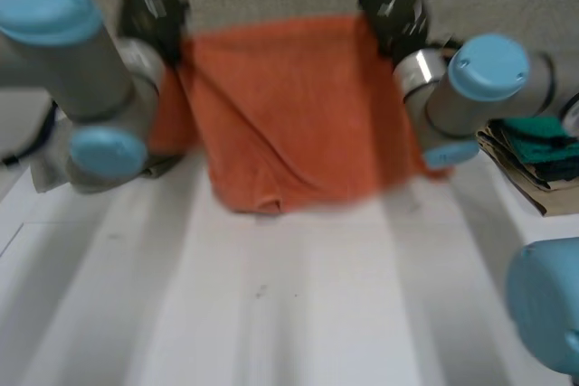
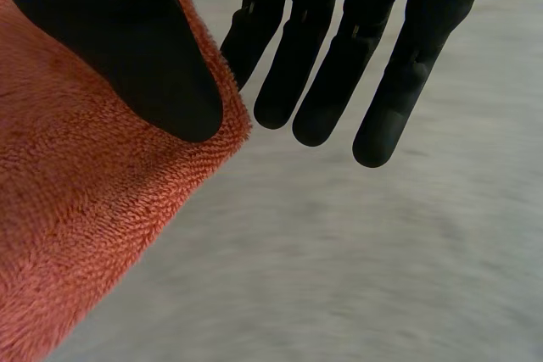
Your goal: Fold the laundry.
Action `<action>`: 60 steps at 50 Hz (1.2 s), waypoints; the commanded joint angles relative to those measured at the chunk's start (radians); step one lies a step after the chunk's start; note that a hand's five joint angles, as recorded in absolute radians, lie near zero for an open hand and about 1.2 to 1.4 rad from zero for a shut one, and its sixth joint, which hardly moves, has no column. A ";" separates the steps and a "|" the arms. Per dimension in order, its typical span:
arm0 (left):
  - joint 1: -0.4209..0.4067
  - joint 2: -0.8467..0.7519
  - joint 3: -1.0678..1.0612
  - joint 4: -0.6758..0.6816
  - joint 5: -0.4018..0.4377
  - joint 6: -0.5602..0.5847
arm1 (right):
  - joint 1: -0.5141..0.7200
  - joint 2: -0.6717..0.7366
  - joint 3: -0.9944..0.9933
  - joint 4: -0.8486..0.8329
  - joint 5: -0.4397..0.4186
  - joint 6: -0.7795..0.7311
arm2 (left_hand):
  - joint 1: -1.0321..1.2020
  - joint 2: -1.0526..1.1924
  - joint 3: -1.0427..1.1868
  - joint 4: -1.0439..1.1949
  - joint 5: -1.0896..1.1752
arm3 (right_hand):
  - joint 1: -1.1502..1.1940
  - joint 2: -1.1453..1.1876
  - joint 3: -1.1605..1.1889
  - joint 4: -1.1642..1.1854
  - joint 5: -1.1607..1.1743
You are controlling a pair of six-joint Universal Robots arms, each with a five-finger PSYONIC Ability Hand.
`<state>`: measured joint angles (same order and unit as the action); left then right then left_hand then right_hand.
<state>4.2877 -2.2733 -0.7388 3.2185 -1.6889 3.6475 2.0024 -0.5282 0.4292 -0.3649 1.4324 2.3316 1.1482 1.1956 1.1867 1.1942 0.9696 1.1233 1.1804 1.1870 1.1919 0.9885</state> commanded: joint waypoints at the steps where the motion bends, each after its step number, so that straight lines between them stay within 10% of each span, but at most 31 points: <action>1: 0.008 0.096 0.113 0.032 0.032 -0.161 | -0.028 -0.264 0.293 -0.091 0.073 0.189 | 0.248 0.201 0.210 0.202 0.252 | 0.273 0.216 0.209 0.204 0.233; 21: -0.040 0.100 -0.653 -0.057 0.178 -0.127 | -0.112 -0.547 1.165 0.227 -0.093 0.183 | 0.248 0.201 0.210 0.202 0.252 | 0.273 0.216 0.209 0.204 0.233; 27: -0.028 0.129 -0.654 -0.134 0.161 -0.109 | -0.126 -0.575 1.142 0.260 -0.023 0.190 | -0.704 -0.751 -0.742 -0.750 -0.700 | -0.052 -0.109 -0.116 -0.121 -0.092; 39: 0.118 0.302 -0.668 -0.157 0.216 -0.113 | -0.143 -0.673 0.978 0.463 -0.104 0.077 | -0.820 -0.868 -0.859 -0.866 -0.816 | -0.837 -0.894 -0.900 -0.905 -0.877; 48: 0.201 0.308 -0.745 -0.229 0.296 -0.118 | -0.143 -0.491 0.746 0.586 -0.260 -0.238 | -0.858 -0.906 -0.897 -0.904 -0.854 | -0.837 -0.894 -0.901 -0.906 -0.877; 60: 0.228 0.308 -0.795 -0.209 0.350 -0.167 | -0.128 -0.167 0.447 0.787 -0.262 -0.353 | -0.855 -0.903 -0.894 -0.902 -0.851 | -0.650 -0.707 -0.714 -0.719 -0.690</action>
<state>4.5182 -1.9631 -1.5252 3.0005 -1.3496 3.5037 1.8707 -0.8238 0.9869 0.3389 1.1658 2.0223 0.3102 0.3017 0.3054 0.2989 0.1145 0.3222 0.3126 0.3091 0.3158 0.1225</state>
